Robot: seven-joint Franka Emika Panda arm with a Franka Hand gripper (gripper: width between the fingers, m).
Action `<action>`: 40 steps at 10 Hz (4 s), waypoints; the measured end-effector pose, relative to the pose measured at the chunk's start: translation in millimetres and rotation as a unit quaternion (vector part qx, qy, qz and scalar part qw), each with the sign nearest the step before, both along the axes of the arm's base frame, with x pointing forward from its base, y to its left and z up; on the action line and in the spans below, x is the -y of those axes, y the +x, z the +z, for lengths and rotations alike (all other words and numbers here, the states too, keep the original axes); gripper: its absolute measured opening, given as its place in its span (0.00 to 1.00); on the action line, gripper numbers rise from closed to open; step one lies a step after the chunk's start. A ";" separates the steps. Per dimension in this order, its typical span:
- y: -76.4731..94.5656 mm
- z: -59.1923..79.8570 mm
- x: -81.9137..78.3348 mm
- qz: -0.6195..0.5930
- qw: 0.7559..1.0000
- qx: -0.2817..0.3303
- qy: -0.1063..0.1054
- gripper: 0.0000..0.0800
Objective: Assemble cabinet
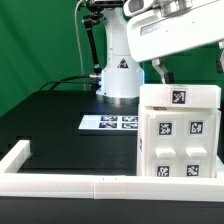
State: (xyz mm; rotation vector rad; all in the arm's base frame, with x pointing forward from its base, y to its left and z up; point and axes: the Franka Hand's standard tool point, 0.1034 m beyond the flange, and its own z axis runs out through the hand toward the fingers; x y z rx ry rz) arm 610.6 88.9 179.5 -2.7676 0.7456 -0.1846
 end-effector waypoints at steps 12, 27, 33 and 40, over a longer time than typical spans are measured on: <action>13.4 -2.7 11.9 0.565 0.812 0.075 -0.127 1.00; 11.0 -18.0 26.2 0.767 0.614 0.069 -0.173 0.70; 7.8 -19.2 34.1 0.608 0.777 0.044 -0.158 0.70; 6.8 -19.9 31.6 0.354 0.926 0.011 -0.134 0.70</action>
Offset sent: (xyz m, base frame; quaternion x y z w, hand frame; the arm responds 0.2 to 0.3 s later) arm 0.0159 0.0133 0.0007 -0.0142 -0.0395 -0.3102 0.9497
